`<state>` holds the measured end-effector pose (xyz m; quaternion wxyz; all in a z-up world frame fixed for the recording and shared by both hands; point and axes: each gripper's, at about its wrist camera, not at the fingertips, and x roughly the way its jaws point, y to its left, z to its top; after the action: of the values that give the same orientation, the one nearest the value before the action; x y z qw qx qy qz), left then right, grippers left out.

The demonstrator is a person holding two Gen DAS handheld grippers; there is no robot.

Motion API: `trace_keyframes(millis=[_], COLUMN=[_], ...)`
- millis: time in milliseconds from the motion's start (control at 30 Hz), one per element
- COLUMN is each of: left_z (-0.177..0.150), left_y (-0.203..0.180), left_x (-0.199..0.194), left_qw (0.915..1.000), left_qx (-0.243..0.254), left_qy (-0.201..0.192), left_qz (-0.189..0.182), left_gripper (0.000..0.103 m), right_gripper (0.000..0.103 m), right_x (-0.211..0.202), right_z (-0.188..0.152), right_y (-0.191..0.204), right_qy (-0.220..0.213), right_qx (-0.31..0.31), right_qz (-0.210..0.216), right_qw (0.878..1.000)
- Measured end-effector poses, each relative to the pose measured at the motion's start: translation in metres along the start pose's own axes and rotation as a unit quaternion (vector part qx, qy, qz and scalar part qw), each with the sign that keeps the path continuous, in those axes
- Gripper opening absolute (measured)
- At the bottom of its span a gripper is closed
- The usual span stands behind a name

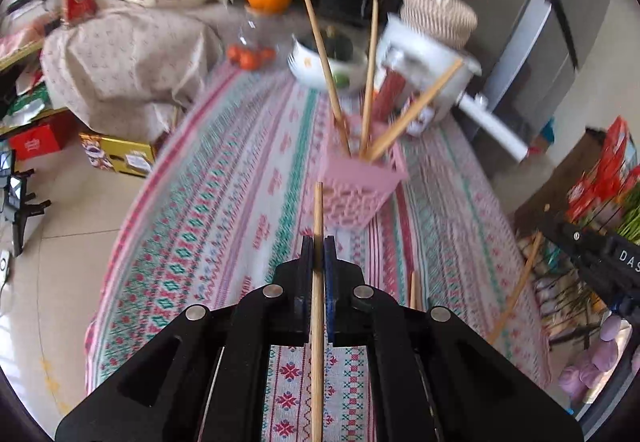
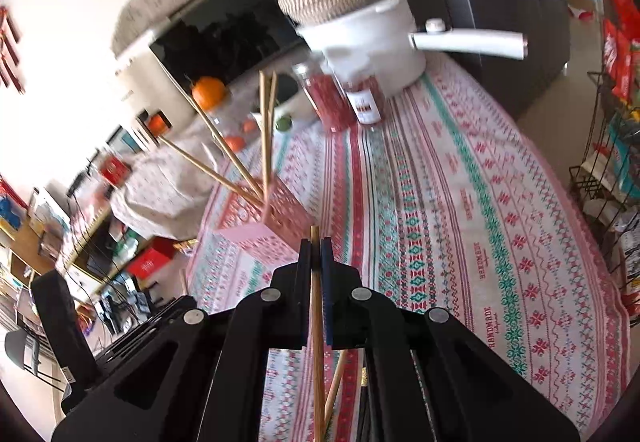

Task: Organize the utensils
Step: 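Lift both bamboo chopsticks upright and carry them over the pink holder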

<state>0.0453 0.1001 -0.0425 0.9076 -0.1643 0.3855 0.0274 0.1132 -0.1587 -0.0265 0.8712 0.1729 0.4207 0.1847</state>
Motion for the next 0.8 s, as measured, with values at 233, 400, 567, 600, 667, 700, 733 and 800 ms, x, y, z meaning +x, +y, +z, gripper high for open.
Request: trace_keyframes(millis=[233,400,567,600,667,700,733,800], left_z=[0.010,0.016,0.036,0.040,0.051,0.056,0.062,0.072], left_y=[0.008,0.004,0.000,0.000,-0.002,-0.003,-0.004,-0.007], left_x=[-0.048,-0.074,-0.089,-0.089,-0.090,-0.091,-0.091,-0.094], left_qw=[0.9964,0.9925,0.9897,0.9896,0.9893,0.9891,0.9890,0.9884], left_qx=[-0.025,-0.028,-0.034,-0.035,-0.037,-0.037,-0.038,-0.038], left_qy=[-0.081,-0.119,-0.139,-0.140,-0.141,-0.143,-0.143,-0.147], left_qz=[0.000,0.001,0.000,0.001,0.001,0.002,0.002,-0.001], left_gripper=[0.004,0.004,0.004,0.004,0.004,0.004,0.004,0.004], right_gripper=[0.005,0.005,0.005,0.005,0.005,0.005,0.005,0.005], right_x=[-0.037,-0.056,-0.073,-0.076,-0.080,-0.082,-0.083,-0.086], right_z=[0.003,0.011,0.031,0.035,0.046,0.050,0.054,0.061], right_y=[0.010,0.025,0.036,0.037,0.036,0.035,0.034,0.032], right_qy=[-0.026,-0.041,-0.062,-0.065,-0.069,-0.071,-0.073,-0.078], right_qx=[-0.003,-0.015,-0.020,-0.018,-0.010,-0.006,-0.004,0.000], right_qz=[0.017,0.024,0.024,0.024,0.026,0.026,0.024,0.022], right_qw=[1.000,0.999,0.998,0.997,0.997,0.997,0.997,0.997])
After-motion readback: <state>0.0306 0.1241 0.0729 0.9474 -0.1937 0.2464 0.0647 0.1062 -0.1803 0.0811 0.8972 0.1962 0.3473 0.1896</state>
